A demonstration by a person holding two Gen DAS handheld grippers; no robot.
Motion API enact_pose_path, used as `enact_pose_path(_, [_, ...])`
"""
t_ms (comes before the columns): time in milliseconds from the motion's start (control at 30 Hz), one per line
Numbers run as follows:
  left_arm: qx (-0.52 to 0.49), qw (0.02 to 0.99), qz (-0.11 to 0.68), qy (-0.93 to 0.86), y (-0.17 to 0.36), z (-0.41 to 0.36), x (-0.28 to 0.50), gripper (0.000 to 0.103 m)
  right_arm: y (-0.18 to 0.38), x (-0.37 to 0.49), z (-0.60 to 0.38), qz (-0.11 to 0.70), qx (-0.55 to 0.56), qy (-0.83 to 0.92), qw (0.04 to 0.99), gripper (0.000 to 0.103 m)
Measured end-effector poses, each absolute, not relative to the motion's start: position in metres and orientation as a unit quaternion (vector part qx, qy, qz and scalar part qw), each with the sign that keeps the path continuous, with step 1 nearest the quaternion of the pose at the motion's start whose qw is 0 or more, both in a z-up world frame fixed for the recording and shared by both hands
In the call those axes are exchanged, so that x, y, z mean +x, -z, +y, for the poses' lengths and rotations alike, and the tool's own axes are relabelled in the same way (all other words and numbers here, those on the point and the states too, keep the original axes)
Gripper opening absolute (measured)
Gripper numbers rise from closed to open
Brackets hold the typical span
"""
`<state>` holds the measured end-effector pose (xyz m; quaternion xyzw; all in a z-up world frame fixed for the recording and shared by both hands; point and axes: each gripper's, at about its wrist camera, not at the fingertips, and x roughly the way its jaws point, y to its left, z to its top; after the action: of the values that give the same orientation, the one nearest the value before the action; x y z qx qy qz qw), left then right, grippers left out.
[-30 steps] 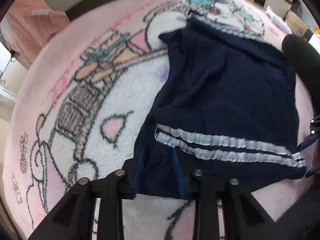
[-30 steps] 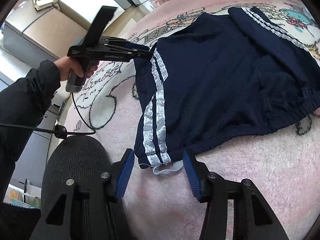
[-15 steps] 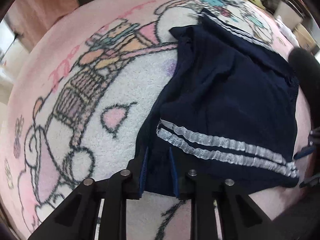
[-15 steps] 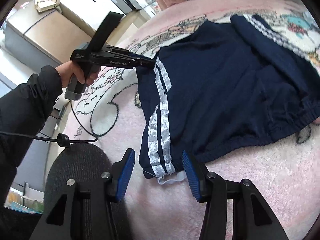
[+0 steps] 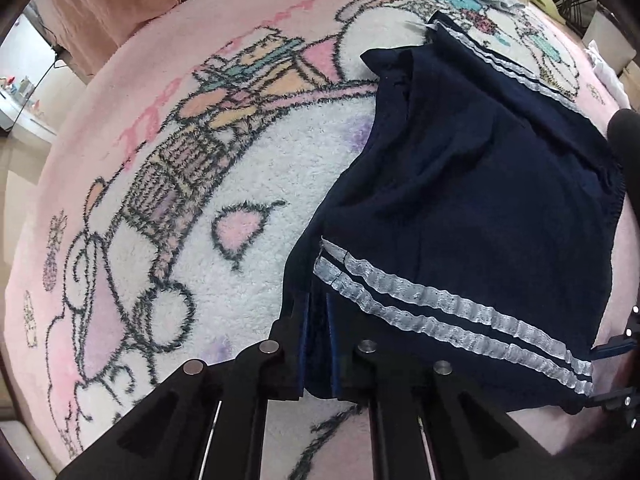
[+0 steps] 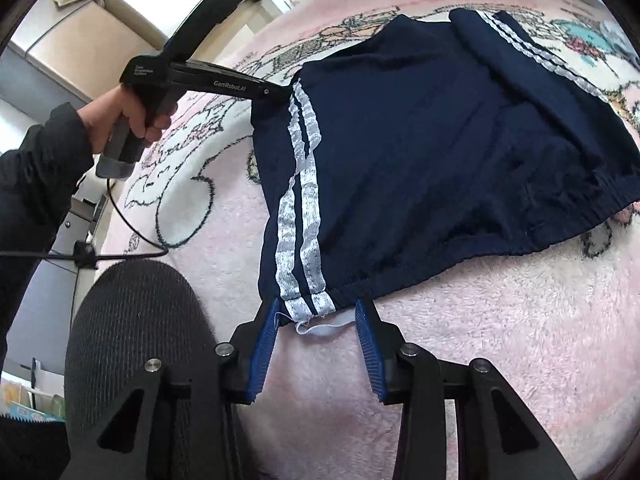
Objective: Fold clothes
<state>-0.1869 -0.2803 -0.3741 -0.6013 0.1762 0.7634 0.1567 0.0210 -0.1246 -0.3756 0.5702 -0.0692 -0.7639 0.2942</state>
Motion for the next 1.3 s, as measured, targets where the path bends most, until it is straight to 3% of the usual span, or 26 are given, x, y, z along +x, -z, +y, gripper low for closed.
enact_pose_path(300, [-0.605, 0.111, 0.247, -0.749, 0.378, -0.245, -0.185, 0.006, 0.367, 0.025, -0.126, -0.074, 0.572, 0.766, 0.284, 0.039])
enact_pose_path(633, [-0.591, 0.071, 0.235, -0.768, 0.356, -0.233, -0.184, 0.005, 0.357, 0.032, -0.125, -0.087, 0.562, 0.771, 0.285, 0.039])
enact_pose_path(833, [-0.591, 0.045, 0.282, -0.755, 0.345, -0.275, -0.165, 0.005, 0.355, 0.033, -0.124, -0.088, 0.563, 0.773, 0.279, 0.039])
enact_pose_path(1300, [-0.596, -0.039, 0.252, -0.761, 0.34, -0.306, -0.138, 0.006, 0.352, 0.035, -0.12, -0.102, 0.588, 0.754, 0.273, 0.039])
